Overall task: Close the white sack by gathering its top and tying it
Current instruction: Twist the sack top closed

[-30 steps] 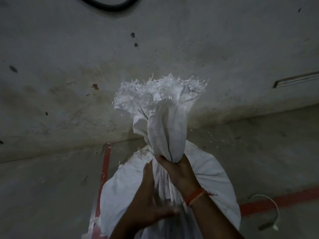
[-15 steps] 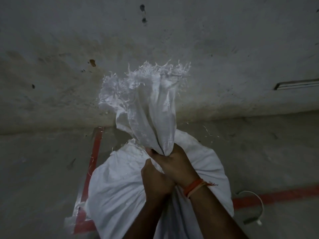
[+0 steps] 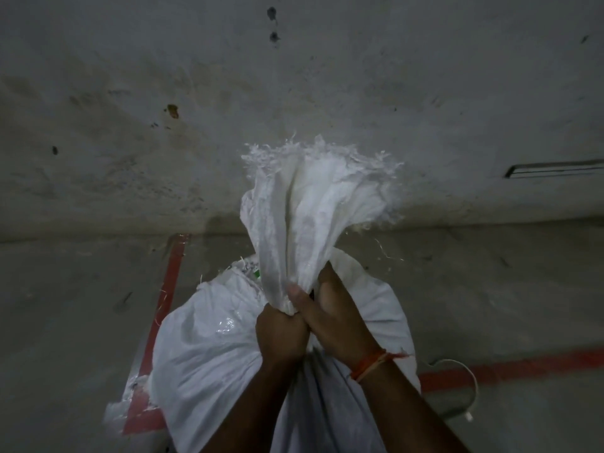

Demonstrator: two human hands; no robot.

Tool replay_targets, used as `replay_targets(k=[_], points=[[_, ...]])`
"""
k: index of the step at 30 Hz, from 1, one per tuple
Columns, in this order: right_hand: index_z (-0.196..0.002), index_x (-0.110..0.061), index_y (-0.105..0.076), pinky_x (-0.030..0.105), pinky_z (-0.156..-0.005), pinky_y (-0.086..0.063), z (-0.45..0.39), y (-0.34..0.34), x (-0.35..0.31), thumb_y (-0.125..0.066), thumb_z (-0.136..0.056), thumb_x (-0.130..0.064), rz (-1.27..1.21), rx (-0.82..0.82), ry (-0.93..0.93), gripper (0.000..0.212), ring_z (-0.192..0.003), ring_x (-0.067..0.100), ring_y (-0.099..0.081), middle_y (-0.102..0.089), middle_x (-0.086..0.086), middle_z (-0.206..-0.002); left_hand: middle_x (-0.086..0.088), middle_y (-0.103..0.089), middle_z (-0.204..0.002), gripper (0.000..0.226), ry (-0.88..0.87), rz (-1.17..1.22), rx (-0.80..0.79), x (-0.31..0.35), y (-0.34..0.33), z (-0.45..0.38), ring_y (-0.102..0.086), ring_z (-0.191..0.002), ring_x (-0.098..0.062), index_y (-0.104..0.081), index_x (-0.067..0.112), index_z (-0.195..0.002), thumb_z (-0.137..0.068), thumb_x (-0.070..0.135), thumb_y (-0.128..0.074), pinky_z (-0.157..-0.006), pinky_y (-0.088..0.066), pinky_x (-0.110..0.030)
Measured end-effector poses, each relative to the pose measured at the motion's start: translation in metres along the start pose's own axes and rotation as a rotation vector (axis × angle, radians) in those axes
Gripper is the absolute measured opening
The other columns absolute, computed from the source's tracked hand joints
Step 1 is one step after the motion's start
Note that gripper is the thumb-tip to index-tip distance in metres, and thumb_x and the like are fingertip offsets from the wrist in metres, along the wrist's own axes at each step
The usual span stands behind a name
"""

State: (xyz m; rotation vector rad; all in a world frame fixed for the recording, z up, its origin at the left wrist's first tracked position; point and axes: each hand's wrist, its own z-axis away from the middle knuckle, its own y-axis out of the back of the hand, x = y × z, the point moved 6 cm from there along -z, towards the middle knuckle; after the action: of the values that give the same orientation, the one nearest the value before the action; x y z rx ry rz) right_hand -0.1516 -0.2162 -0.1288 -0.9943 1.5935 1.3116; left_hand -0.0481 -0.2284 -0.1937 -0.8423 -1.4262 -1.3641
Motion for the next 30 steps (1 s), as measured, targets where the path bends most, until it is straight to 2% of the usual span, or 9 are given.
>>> replay_targets(k=[2,7,10,13,16,20,23,26,30], points=[[-0.146,-0.031,-0.032,0.028,-0.108,-0.042,-0.002,-0.010,-0.006,-0.057,-0.092,-0.048,0.055,0.033,0.012,0.061,-0.128,0.001,-0.051,-0.054,-0.011,-0.139,-0.002,-0.069,-0.090,0.072,0.054,-0.028,0.033,-0.002,-0.001,0.004,-0.065,-0.088,-0.016,-0.068,0.015,-0.107,-0.092,0.070,-0.023,-0.080,-0.049,-0.030],[-0.144,-0.029,-0.033,0.046,-0.107,-0.041,-0.011,-0.026,0.002,-0.040,-0.091,-0.058,0.220,-0.027,0.009,0.061,-0.121,0.011,-0.058,-0.061,-0.007,-0.131,-0.015,-0.074,-0.103,0.056,-0.080,-0.372,-0.008,-0.009,-0.015,0.004,-0.073,-0.089,-0.030,-0.043,0.002,-0.145,-0.100,0.032,-0.059,-0.075,-0.043,-0.029],[-0.141,-0.031,-0.039,0.047,-0.104,-0.043,-0.012,-0.027,0.001,-0.040,-0.093,-0.056,0.207,-0.018,0.034,0.054,-0.118,0.010,-0.060,-0.063,-0.007,-0.128,-0.014,-0.067,-0.123,0.047,-0.160,-0.248,-0.022,-0.015,-0.018,-0.004,-0.069,-0.102,-0.022,-0.044,0.004,-0.145,-0.105,0.029,-0.049,-0.086,-0.054,-0.037],[-0.138,-0.031,-0.045,0.045,-0.102,-0.046,-0.012,-0.027,0.000,-0.045,-0.095,-0.050,0.137,-0.017,0.055,0.047,-0.117,0.008,-0.060,-0.064,-0.009,-0.127,-0.003,-0.055,-0.143,0.047,-0.097,0.124,-0.189,-0.016,-0.023,-0.007,-0.052,-0.130,-0.009,-0.041,0.015,-0.146,-0.106,0.039,-0.040,-0.115,-0.042,-0.041],[-0.132,-0.030,-0.052,0.043,-0.100,-0.048,-0.013,-0.026,0.006,-0.047,-0.094,-0.054,0.123,-0.005,0.039,0.045,-0.114,0.008,-0.061,-0.066,-0.008,-0.122,0.014,-0.057,-0.120,0.066,-0.168,0.132,-0.133,-0.001,-0.013,0.000,-0.054,-0.117,0.004,-0.041,0.018,-0.136,-0.090,0.065,-0.044,-0.100,-0.040,-0.006],[-0.117,-0.033,-0.060,0.037,-0.097,-0.051,-0.008,-0.020,0.019,-0.044,-0.090,-0.066,0.129,0.060,-0.033,0.046,-0.107,0.004,-0.062,-0.067,-0.012,-0.110,0.005,-0.068,-0.083,0.029,-0.223,-0.098,0.012,0.004,-0.002,0.000,-0.070,-0.079,-0.013,-0.067,0.011,-0.107,-0.103,0.032,-0.047,-0.077,-0.055,-0.020],[-0.104,-0.033,-0.063,0.038,-0.093,-0.050,-0.004,-0.013,0.032,-0.034,-0.095,-0.062,0.252,0.050,-0.020,0.042,-0.097,-0.003,-0.063,-0.069,-0.015,-0.099,-0.008,-0.071,-0.091,0.032,-0.055,-0.138,0.081,0.000,0.001,-0.005,-0.067,-0.087,-0.019,-0.068,-0.001,-0.104,-0.101,0.027,-0.054,-0.078,-0.051,-0.024],[-0.112,-0.037,-0.058,0.042,-0.102,-0.039,-0.002,-0.009,0.055,-0.019,-0.096,-0.064,0.446,0.049,-0.018,0.051,-0.115,-0.001,-0.053,-0.062,-0.019,-0.114,-0.020,-0.074,-0.095,0.043,-0.023,-0.181,0.151,0.003,-0.003,-0.008,-0.071,-0.091,-0.036,-0.068,-0.004,-0.102,-0.096,0.038,-0.058,-0.084,-0.054,-0.041],[-0.141,-0.039,-0.043,0.042,-0.115,-0.020,0.005,-0.016,0.080,0.002,-0.090,-0.069,0.533,-0.023,-0.015,0.074,-0.144,-0.003,-0.022,-0.040,-0.019,-0.151,-0.028,-0.072,-0.097,0.036,0.076,-0.235,0.195,-0.004,-0.008,-0.018,-0.069,-0.095,-0.043,-0.066,-0.011,-0.101,-0.090,0.024,-0.066,-0.088,-0.049,-0.043]])
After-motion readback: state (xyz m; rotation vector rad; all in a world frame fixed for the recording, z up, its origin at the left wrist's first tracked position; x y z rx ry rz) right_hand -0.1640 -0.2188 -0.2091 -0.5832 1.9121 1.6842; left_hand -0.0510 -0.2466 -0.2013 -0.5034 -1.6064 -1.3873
